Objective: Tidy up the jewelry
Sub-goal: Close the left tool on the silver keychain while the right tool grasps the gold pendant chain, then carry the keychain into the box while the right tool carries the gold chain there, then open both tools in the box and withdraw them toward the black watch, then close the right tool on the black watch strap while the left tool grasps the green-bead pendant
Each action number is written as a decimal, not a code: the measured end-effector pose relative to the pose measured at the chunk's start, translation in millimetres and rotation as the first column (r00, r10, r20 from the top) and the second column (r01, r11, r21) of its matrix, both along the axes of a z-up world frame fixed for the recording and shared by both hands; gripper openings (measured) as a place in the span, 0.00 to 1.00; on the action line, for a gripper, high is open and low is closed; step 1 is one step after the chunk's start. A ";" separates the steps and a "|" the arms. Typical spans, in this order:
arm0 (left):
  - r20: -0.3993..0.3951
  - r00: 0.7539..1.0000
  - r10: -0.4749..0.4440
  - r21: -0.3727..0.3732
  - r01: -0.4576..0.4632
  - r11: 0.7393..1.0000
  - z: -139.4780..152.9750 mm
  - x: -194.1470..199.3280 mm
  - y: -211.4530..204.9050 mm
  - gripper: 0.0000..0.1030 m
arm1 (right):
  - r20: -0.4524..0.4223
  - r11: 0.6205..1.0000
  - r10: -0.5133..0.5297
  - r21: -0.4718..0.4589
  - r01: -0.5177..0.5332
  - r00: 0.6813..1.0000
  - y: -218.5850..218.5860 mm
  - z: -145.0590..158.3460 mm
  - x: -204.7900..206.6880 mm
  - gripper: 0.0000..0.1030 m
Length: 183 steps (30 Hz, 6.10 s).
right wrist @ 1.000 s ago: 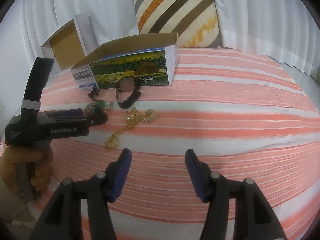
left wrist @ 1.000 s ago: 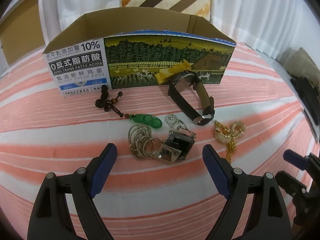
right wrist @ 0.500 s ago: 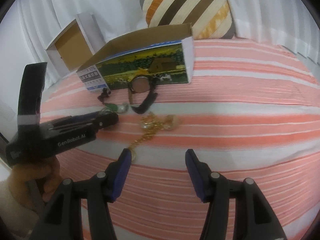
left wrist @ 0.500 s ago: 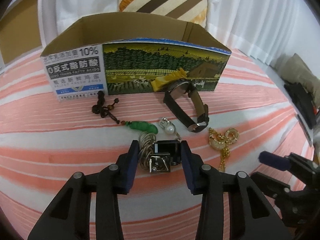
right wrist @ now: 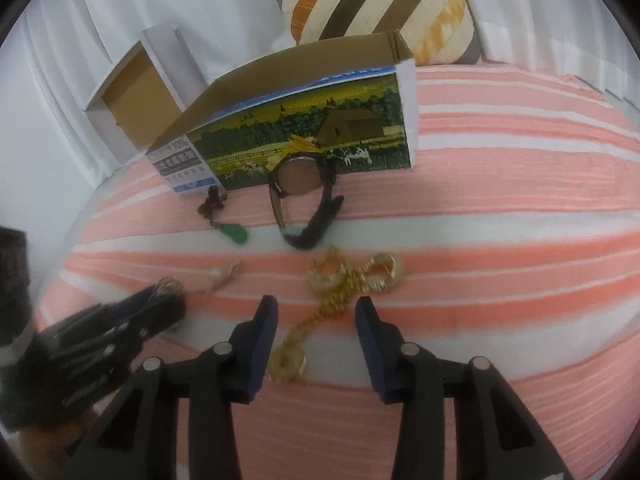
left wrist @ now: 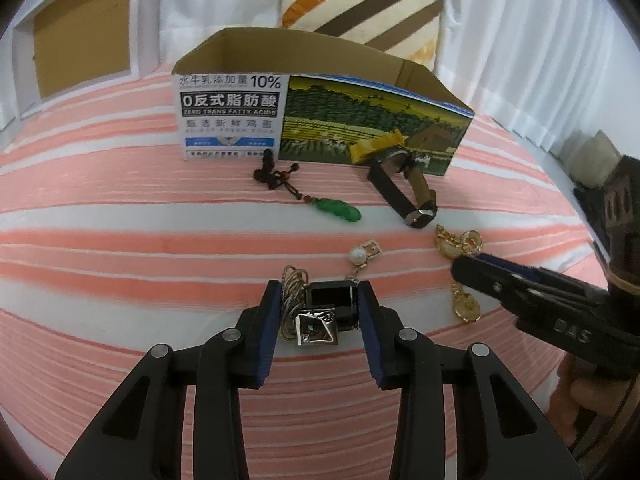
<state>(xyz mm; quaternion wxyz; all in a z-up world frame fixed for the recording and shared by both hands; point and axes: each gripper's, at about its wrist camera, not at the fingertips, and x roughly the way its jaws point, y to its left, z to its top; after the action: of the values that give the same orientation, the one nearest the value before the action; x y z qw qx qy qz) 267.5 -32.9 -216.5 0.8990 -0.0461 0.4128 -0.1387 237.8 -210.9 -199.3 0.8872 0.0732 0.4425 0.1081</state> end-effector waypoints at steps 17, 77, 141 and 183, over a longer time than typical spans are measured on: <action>-0.002 1.000 0.005 0.039 -0.005 0.999 -3.0 0.4 -5.3 0.37 | 0.047 0.998 0.020 -0.054 -0.017 0.999 -20.9 16.3 -20.7 0.11; 0.012 1.000 -0.013 0.013 0.013 1.000 89.4 -54.6 19.8 0.35 | 0.223 0.999 0.045 -0.021 -0.041 0.974 -42.6 120.3 -82.2 0.11; 0.051 0.996 0.074 -0.006 -0.074 0.997 125.6 133.7 41.3 0.87 | 0.250 0.998 0.040 -0.052 -0.028 0.967 -13.5 138.3 105.7 0.63; -0.043 0.992 0.118 0.094 -0.113 0.989 -8.6 34.8 16.2 0.88 | 0.095 0.985 0.097 -0.152 -0.082 0.991 11.9 7.4 5.7 0.63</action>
<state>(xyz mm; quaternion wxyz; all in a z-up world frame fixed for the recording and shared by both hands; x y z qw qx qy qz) 302.4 -16.7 -225.1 0.8965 -0.0321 0.4370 -0.0661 243.5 -199.1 -191.8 0.9059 -0.0185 0.4061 0.1185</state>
